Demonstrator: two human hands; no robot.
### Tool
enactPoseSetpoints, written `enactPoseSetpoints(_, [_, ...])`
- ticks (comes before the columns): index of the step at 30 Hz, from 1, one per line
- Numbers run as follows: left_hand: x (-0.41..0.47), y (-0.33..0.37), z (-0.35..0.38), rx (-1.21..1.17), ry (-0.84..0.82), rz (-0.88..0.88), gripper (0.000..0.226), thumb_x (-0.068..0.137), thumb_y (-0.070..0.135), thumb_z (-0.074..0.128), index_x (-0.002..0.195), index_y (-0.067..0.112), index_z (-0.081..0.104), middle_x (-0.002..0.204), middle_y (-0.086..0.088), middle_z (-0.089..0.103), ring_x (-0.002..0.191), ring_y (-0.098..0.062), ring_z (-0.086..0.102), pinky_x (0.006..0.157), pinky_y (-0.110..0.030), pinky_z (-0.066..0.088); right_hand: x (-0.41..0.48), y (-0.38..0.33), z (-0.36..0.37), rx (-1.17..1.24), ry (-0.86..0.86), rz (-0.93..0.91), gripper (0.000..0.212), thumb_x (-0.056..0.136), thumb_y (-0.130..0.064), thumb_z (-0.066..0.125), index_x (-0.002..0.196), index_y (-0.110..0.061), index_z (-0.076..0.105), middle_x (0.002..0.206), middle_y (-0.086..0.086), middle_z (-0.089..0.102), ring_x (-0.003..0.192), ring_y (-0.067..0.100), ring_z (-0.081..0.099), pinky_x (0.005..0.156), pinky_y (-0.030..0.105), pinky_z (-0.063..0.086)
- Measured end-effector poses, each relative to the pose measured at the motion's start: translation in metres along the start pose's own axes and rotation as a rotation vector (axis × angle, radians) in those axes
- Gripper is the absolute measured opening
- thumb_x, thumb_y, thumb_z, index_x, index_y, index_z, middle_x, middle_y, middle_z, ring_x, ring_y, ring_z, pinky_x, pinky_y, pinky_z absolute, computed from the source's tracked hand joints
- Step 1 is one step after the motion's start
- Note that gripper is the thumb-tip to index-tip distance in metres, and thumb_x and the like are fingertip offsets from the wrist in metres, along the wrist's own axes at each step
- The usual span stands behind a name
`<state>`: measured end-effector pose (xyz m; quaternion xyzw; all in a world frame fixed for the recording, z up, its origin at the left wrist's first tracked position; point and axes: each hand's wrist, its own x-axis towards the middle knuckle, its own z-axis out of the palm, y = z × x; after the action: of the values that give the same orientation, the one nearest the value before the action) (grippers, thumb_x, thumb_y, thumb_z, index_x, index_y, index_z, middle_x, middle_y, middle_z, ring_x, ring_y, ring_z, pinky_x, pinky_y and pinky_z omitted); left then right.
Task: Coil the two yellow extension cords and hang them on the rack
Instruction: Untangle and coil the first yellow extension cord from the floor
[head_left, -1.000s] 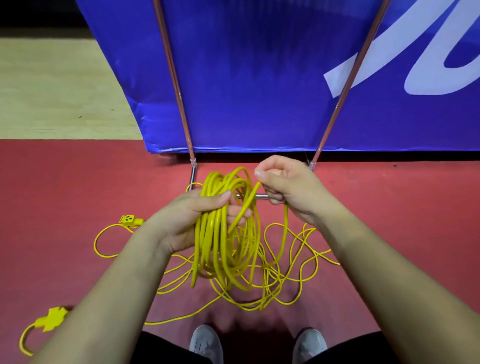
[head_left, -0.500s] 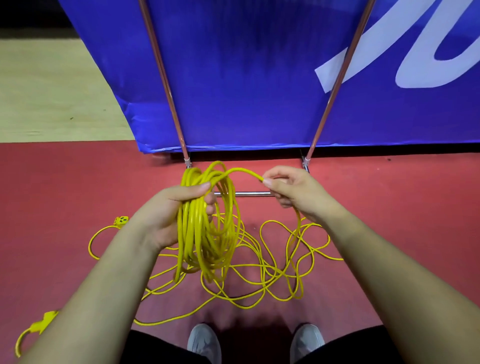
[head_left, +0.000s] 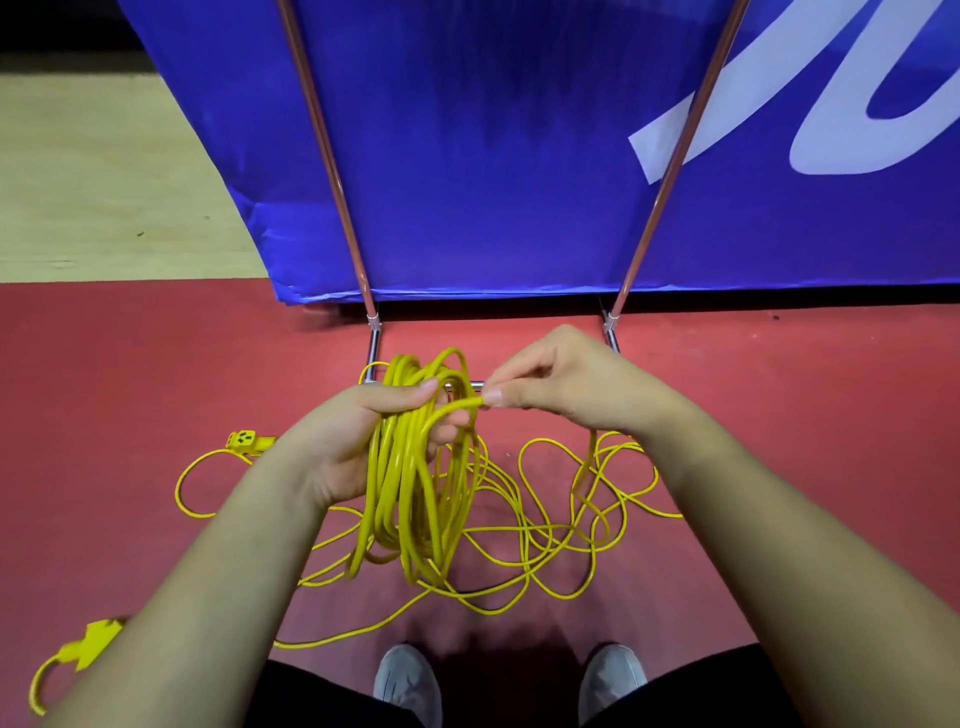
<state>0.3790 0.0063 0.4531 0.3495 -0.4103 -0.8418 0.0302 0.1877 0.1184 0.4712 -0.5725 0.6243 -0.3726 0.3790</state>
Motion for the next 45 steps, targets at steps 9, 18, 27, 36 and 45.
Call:
enactPoseSetpoints(9, [-0.001,-0.005,-0.004,0.004,-0.218,-0.069,0.043,0.047,0.027,0.092,0.078,0.008,0.070,0.060,-0.003,0.059,0.047,-0.016,0.055,0.048,-0.024,0.048,0.005,0.011,-0.004,0.081,0.094,0.034,0.011,0.082,-0.016,0.076,0.080,-0.005,0.074,0.052,0.002,0.047,0.051,0.012,0.031,0.046,0.023,0.022])
enactPoseSetpoints(18, [0.002,-0.007,0.008,0.019,-0.066,-0.081,0.020,0.077,0.026,0.065,0.070,0.009,0.075,0.065,-0.002,0.068,0.050,-0.013,0.063,0.049,-0.023,0.052,-0.002,0.012,-0.003,0.084,-0.010,-0.015,0.005,0.083,-0.010,0.074,0.078,-0.010,0.075,0.055,0.006,0.034,0.054,0.012,0.028,0.050,0.023,0.022])
enactPoseSetpoints(27, [-0.004,0.000,-0.007,-0.134,-0.236,0.081,0.060,0.049,0.027,0.094,0.088,0.015,0.050,0.058,0.002,0.050,0.045,-0.010,0.048,0.048,-0.024,0.047,-0.001,0.060,-0.008,-0.098,-0.028,0.125,0.015,0.089,-0.024,0.069,0.084,-0.009,0.069,0.067,0.004,0.063,0.063,0.011,0.056,0.064,0.029,0.045])
enactPoseSetpoints(36, [-0.002,-0.008,-0.008,0.224,0.014,-0.067,0.032,0.064,0.019,0.081,0.089,0.005,0.067,0.077,-0.012,0.071,0.062,-0.022,0.070,0.051,-0.032,0.055,0.007,0.063,-0.006,0.490,0.230,0.137,0.017,0.097,-0.020,0.055,0.099,-0.010,0.069,0.058,0.002,0.033,0.049,0.013,0.024,0.051,0.031,0.018])
enactPoseSetpoints(45, [-0.006,-0.009,-0.005,0.079,-0.099,0.108,0.039,0.051,0.011,0.083,0.088,0.006,0.070,0.076,-0.010,0.068,0.069,-0.024,0.069,0.059,-0.034,0.057,0.013,0.036,0.015,0.228,0.199,0.074,0.012,0.093,-0.015,0.063,0.092,-0.010,0.073,0.052,0.002,0.035,0.045,0.012,0.025,0.047,0.025,0.021])
